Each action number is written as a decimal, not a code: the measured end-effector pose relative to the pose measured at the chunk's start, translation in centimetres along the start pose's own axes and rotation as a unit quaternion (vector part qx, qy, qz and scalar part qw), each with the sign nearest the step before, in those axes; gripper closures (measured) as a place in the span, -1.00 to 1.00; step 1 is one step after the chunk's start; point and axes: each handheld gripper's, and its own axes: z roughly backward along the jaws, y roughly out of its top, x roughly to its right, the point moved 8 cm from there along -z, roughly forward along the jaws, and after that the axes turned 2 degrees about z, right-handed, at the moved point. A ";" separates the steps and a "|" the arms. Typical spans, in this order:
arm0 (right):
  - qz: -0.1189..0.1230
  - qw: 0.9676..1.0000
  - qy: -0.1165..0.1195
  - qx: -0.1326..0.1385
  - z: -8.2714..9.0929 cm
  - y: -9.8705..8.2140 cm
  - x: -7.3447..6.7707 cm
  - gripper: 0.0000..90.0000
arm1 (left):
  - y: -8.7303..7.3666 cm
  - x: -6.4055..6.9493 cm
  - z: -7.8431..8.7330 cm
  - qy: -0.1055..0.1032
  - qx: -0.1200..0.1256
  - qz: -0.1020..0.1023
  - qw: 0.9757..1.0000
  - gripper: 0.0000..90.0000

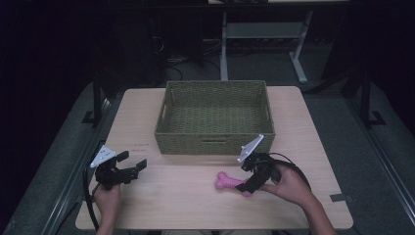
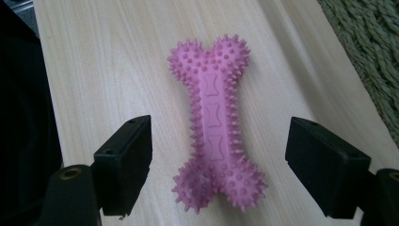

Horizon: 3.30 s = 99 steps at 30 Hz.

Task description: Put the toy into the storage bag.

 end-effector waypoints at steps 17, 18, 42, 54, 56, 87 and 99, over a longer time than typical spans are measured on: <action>-0.002 1.000 0.001 -0.023 -1.9 0.5 -0.2 -0.34 | 0.0 0.0 0.0 -0.002 0.001 0.000 1.000 -0.70; -0.001 1.000 0.001 -0.025 -2.1 0.5 -0.3 -0.32 | 0.0 0.0 0.0 -0.002 0.001 0.001 1.000 -0.70; 0.020 0.999 -0.018 -0.041 -3.6 0.4 -0.3 0.06 | 0.0 0.0 0.0 -0.003 0.000 0.001 1.000 -0.70; 0.023 0.999 -0.017 -0.046 -3.8 0.3 -0.3 0.14 | 0.0 0.0 0.0 -0.003 0.001 0.001 1.000 -0.70; 0.028 0.998 -0.017 -0.050 -4.0 0.2 -0.4 0.18 | 0.0 0.0 0.0 -0.003 0.001 0.001 1.000 -0.70; 0.020 0.999 0.013 -0.023 -2.3 0.0 0.3 0.29 | -0.1 -0.1 0.2 -0.002 0.001 0.004 1.000 -0.70; 0.029 0.999 0.022 -0.004 -0.1 1.1 1.0 0.29 | -0.1 -0.1 0.2 -0.003 0.002 0.007 1.000 -0.70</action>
